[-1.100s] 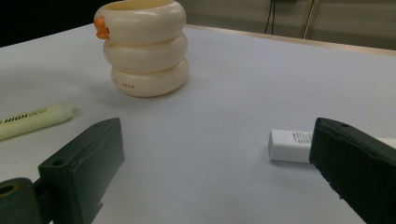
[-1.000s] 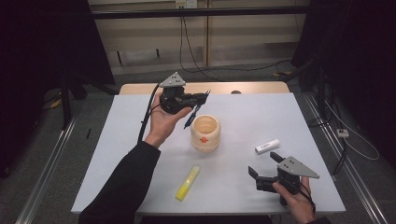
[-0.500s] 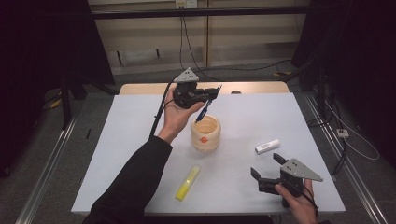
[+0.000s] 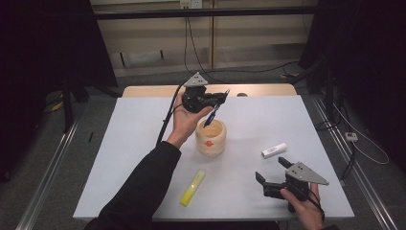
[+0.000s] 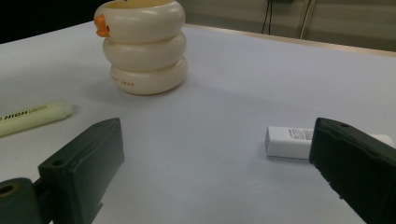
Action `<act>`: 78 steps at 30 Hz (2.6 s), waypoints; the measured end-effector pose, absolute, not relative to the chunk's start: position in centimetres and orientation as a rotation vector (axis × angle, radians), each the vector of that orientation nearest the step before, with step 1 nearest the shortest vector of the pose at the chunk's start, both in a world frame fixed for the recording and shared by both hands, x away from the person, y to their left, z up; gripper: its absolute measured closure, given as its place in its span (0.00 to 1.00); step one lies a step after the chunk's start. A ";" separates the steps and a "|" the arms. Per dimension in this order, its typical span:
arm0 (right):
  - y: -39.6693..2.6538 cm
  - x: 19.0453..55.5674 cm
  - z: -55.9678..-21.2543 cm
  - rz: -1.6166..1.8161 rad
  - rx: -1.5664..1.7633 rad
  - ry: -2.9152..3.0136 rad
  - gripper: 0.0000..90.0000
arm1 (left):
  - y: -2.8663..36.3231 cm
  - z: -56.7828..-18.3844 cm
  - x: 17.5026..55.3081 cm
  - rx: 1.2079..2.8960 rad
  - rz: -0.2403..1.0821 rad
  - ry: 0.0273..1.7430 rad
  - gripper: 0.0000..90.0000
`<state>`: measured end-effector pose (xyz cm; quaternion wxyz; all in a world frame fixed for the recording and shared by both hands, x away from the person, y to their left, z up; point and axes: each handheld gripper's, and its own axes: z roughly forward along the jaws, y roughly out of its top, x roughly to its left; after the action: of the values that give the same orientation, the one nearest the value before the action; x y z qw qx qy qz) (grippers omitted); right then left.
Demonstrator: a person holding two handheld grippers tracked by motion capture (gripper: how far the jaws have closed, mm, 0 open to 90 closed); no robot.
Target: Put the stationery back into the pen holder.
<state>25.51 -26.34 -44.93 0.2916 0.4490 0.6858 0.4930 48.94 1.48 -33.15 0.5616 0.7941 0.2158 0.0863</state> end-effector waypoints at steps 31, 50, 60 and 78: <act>-26.2 25.6 -44.9 1.310 1.192 1.831 0.03 | 1.9 -37.4 47.0 1.913 0.152 0.510 0.89; -26.3 25.6 -44.9 1.309 1.195 1.829 0.03 | 2.2 -37.8 46.8 1.956 0.162 0.546 0.68; -26.2 25.6 -44.9 1.309 1.192 1.830 0.03 | 3.4 -36.8 46.3 1.971 0.215 0.601 0.25; -26.2 25.6 -44.9 1.303 1.194 1.829 0.03 | 6.6 -36.0 44.3 2.001 0.207 0.656 0.06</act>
<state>25.62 -26.22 -44.92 0.2949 0.4486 0.6871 0.4895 44.34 6.56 -35.99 0.4906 0.8241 0.2700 0.0851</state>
